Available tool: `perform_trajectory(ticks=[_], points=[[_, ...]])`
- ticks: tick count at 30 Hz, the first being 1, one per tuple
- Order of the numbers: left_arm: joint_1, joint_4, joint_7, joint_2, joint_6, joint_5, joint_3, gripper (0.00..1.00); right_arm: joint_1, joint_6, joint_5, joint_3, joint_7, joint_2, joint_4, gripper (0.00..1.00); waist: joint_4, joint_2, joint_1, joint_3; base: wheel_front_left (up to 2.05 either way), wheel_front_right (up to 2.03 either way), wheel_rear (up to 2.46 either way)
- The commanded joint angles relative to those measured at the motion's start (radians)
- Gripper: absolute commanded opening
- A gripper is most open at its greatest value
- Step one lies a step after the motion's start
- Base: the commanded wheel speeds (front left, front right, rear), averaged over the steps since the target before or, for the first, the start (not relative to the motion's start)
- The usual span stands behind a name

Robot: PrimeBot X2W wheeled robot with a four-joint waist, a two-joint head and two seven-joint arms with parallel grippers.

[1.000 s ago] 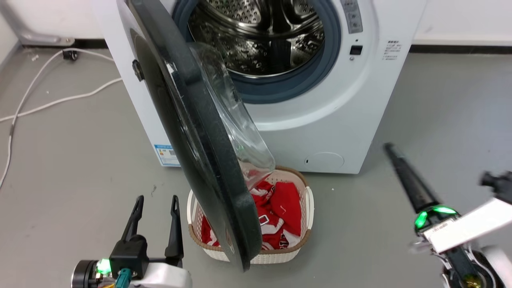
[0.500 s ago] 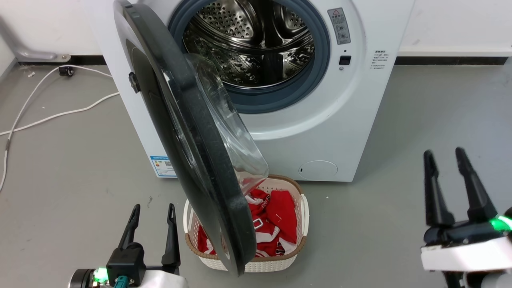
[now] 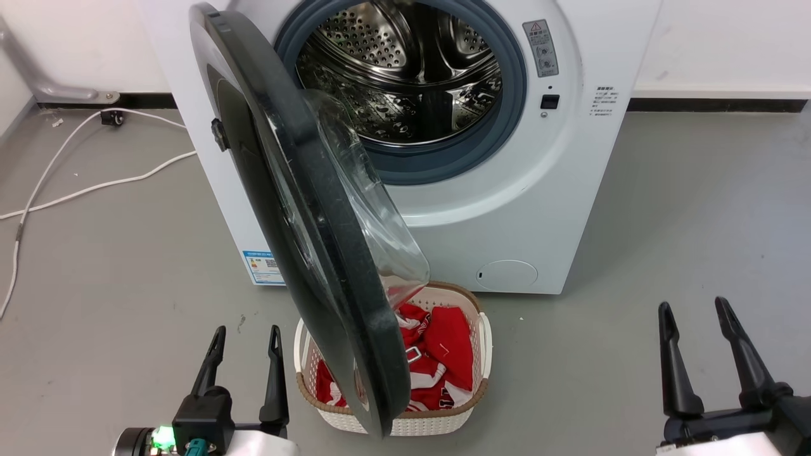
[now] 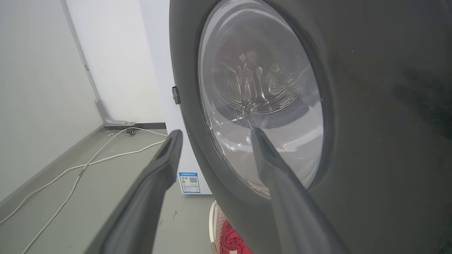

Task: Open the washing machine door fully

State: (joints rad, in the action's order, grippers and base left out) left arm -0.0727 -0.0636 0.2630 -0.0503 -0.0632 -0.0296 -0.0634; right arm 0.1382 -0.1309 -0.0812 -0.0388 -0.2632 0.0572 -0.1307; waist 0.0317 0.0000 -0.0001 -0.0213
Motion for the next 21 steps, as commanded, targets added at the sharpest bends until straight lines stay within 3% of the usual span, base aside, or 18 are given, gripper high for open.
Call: perform_trajectory(ticks=[1,21], points=[[-0.01,-0.003,0.003,0.0,-0.005,-0.001,-0.005,1.0,0.03,0.0,0.003,-0.011,-0.002,-0.008,0.01,1.0,0.003,0.0,0.0001,-0.004,0.0,0.0,0.0],[-0.017,-0.007,0.003,0.0,-0.011,-0.003,-0.01,1.0,0.074,0.0,-0.053,-0.005,-0.002,-0.009,0.078,1.0,0.007,0.0,0.0001,-0.015,0.0,0.0,0.0]])
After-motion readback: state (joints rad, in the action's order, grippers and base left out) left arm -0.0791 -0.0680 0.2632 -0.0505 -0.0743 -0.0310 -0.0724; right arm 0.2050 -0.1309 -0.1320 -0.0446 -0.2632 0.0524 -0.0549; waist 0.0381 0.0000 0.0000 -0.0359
